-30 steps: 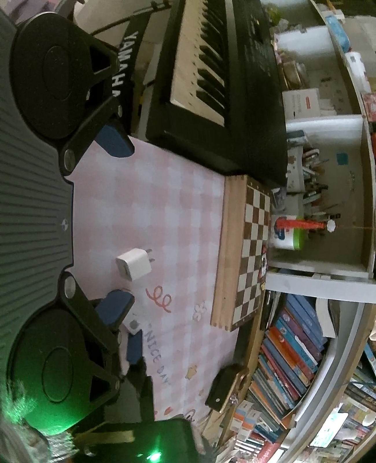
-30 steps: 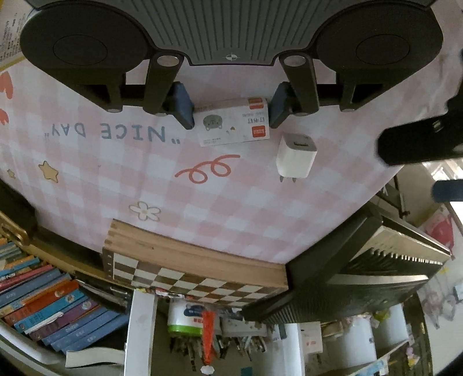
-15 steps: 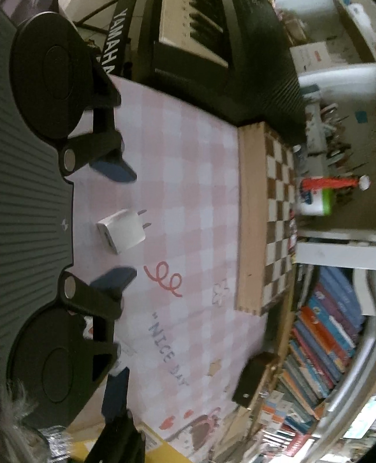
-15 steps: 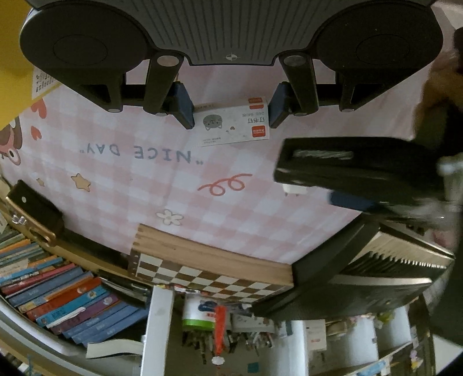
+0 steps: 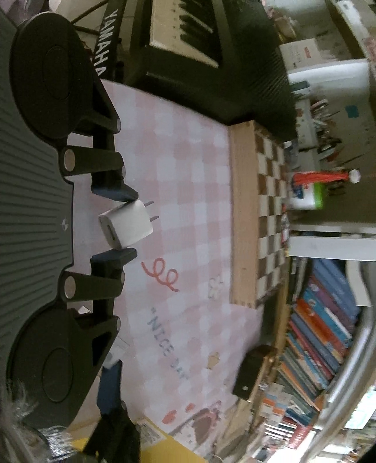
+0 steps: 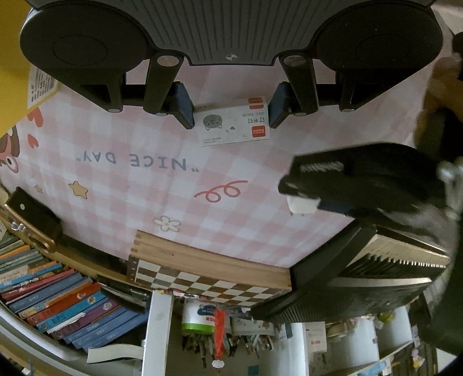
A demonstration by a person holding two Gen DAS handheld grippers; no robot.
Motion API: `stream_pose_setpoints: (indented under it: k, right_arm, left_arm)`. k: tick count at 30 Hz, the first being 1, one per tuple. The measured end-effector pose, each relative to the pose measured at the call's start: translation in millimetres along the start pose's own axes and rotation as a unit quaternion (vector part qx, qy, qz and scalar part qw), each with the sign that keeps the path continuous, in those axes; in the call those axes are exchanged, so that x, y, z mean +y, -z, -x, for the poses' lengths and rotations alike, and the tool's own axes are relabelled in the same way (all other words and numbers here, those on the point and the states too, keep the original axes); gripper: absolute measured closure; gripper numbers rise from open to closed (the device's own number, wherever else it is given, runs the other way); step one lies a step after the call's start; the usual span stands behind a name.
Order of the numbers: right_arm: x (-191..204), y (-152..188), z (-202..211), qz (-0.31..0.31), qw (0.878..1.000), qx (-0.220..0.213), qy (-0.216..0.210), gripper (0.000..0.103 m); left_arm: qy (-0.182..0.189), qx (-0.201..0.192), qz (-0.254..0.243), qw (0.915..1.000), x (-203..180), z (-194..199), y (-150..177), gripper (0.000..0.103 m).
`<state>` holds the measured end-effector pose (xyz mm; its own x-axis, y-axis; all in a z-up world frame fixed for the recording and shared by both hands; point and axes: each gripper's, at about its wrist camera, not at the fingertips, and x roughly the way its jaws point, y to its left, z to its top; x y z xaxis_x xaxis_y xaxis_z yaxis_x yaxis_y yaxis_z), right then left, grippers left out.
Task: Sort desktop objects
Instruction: 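Grasp the staple box with the right tool while the left tool grasps the white charger, then carry the staple box and charger in both tools toward the yellow box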
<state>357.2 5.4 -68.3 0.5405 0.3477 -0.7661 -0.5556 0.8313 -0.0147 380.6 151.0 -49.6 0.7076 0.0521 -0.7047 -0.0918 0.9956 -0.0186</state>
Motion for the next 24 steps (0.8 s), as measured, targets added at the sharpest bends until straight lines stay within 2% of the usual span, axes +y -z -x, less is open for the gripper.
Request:
stream_pose_setpoints:
  k: [14, 19, 24]
  right_arm:
    - [24, 0, 36, -0.020, 0.999, -0.048, -0.002, 0.048]
    - [27, 3, 60, -0.038, 0.997, -0.070, 0.008, 0.048]
    - [23, 11, 92, -0.062, 0.994, -0.090, 0.023, 0.048]
  left_arm:
    - [0.035, -0.066, 0.019, 0.9970, 22, 94, 4, 0.070]
    - [0.045, -0.094, 0.023, 0.9942, 30, 126, 12, 0.070]
    - [0.070, -0.105, 0.023, 0.9917, 33, 150, 22, 0.070]
